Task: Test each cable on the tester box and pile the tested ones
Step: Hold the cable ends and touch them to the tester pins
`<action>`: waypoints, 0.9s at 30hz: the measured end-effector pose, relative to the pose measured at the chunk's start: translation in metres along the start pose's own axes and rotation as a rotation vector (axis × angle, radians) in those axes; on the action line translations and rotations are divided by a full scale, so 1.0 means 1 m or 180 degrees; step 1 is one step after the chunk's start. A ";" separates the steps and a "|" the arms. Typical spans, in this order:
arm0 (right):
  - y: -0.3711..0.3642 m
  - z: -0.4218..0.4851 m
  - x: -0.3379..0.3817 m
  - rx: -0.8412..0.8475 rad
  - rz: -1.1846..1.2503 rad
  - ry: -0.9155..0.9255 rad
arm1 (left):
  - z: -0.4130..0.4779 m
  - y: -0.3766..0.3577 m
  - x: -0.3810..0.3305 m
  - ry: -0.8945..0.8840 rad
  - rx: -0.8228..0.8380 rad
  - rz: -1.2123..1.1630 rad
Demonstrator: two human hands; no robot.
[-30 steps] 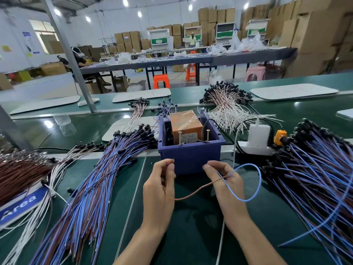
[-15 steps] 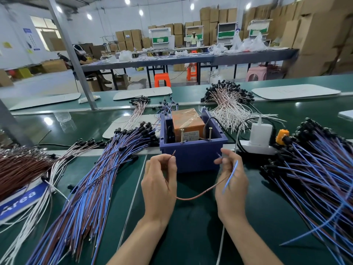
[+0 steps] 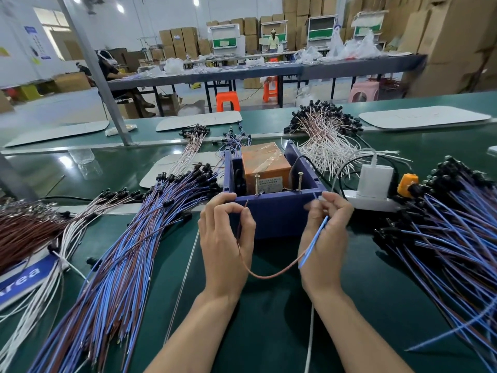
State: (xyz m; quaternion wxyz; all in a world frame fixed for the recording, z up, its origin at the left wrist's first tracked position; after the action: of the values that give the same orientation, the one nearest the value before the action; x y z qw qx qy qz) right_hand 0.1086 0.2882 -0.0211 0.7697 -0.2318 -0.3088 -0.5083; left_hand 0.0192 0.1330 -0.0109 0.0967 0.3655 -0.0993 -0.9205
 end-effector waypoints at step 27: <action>0.004 0.002 0.006 -0.0020 -0.0003 -0.0100 | 0.002 0.000 -0.004 0.0051 -0.0134 0.0312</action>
State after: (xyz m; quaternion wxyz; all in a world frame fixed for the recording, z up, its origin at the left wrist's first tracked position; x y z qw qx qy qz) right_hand 0.1136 0.2869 -0.0158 0.7638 -0.2421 -0.3194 -0.5059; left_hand 0.0205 0.1340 -0.0069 0.1501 0.3653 -0.0969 -0.9136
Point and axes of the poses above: each hand's wrist, its own z-axis towards the middle knuckle, its own y-axis out of the back of the hand, x = y × z, the point moved 6 cm from there along z, towards the middle knuckle, and after that the axes turned 7 degrees about y, right-handed, at the moved point
